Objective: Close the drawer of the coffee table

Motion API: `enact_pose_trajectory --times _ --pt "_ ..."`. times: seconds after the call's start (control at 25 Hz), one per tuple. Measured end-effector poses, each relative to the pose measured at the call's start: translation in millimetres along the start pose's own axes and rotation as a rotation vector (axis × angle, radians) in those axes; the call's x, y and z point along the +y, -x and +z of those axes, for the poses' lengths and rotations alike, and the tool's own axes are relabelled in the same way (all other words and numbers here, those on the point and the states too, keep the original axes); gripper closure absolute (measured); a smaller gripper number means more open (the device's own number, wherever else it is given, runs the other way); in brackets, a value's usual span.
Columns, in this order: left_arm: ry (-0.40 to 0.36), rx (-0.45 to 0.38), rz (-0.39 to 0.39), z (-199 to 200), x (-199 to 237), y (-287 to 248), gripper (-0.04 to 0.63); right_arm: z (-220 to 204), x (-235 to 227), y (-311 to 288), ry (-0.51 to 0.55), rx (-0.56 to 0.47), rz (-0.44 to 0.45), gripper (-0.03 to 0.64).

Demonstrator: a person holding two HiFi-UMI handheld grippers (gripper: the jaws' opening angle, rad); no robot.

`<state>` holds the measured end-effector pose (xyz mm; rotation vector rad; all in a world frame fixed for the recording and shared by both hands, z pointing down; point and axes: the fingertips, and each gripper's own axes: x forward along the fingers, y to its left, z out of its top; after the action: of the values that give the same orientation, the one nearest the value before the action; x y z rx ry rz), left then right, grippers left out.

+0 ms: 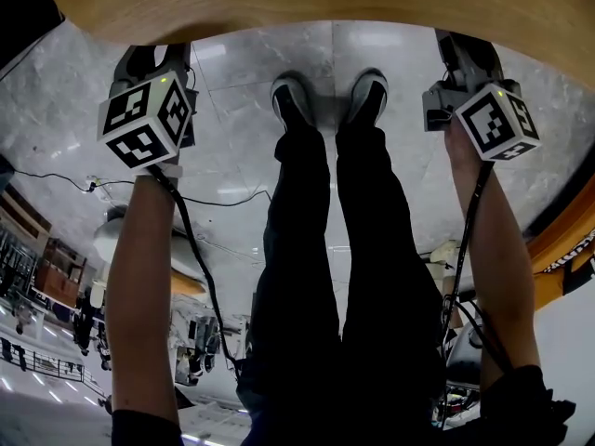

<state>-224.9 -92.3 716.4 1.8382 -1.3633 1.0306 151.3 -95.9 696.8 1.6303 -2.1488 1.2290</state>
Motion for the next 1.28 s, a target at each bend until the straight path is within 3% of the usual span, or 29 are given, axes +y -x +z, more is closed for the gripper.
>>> enact_pose_trajectory --times 0.12,0.28,0.48,0.68,0.84,1.08,1.2,1.28 --pt "-0.003 -0.002 0.003 3 1 -1 0.428 0 2 -2 -0.082 -0.024 0.030 0.470" --pt "-0.007 -0.018 0.007 10 3 -1 0.428 3 12 -6 -0.183 -0.066 0.092 0.551" --pt "-0.014 -0.024 0.009 7 0 0 0.428 -1 11 -4 -0.168 -0.053 0.095 0.551" --pt "-0.026 -0.003 0.014 1 8 -7 0.428 -13 -1 -3 -0.184 0.010 0.035 0.551" --pt "0.038 0.054 0.025 -15 18 -4 0.428 -16 8 6 -0.164 0.072 0.026 0.551" --pt "0.076 0.052 -0.021 -42 -36 67 0.428 -18 53 77 -0.198 0.122 0.106 0.552" --pt "0.109 -0.016 -0.091 -12 -70 120 0.428 6 95 106 -0.207 0.132 0.160 0.554" --pt "0.123 -0.096 -0.140 28 -89 158 0.428 35 124 121 -0.139 0.117 0.195 0.564"
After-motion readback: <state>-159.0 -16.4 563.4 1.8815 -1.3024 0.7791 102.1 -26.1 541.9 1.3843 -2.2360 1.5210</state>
